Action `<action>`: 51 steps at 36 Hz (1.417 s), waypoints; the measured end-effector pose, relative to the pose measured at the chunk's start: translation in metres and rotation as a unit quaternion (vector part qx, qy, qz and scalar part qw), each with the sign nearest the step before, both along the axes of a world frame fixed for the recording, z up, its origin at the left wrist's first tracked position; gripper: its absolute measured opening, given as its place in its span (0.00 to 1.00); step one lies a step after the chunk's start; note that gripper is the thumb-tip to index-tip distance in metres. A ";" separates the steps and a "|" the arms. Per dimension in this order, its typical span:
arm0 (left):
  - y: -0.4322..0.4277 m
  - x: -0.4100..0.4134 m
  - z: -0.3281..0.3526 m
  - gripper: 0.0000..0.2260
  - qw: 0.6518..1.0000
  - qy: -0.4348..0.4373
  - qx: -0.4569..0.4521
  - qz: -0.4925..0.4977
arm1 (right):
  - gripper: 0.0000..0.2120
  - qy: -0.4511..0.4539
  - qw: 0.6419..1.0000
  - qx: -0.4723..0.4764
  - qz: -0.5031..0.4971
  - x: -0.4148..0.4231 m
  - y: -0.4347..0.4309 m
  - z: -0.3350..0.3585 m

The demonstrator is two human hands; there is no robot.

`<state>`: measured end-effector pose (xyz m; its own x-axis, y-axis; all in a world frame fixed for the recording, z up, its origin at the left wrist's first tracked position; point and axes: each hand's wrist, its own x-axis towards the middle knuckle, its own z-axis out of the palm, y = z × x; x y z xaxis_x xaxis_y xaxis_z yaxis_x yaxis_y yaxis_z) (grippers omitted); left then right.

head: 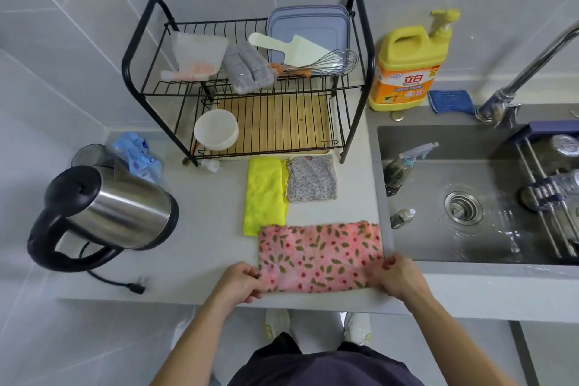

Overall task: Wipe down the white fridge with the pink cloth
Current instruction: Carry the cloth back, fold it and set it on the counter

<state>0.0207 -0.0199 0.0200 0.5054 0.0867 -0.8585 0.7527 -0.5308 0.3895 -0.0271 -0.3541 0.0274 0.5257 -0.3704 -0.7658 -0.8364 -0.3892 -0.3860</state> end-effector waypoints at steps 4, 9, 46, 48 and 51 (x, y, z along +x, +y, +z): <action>-0.004 -0.001 0.002 0.16 0.998 -0.033 0.040 -0.034 | 0.10 -0.002 0.999 0.021 -0.031 0.002 0.002 0.001; -0.018 -0.002 0.017 0.15 0.981 -0.114 0.136 -0.073 | 0.05 -0.051 0.997 0.014 -0.054 0.004 0.013 0.013; -0.031 -0.049 -0.007 0.28 0.941 -0.282 0.163 -0.087 | 0.16 -0.145 0.969 -0.025 0.200 -0.024 0.113 -0.005; -0.029 -0.049 -0.009 0.28 0.934 -0.282 0.176 -0.130 | 0.19 -0.154 0.971 0.009 0.183 -0.022 0.115 -0.007; -0.031 -0.046 -0.006 0.29 0.939 -0.278 0.140 -0.144 | 0.23 -0.166 0.968 0.042 0.183 -0.020 0.116 -0.006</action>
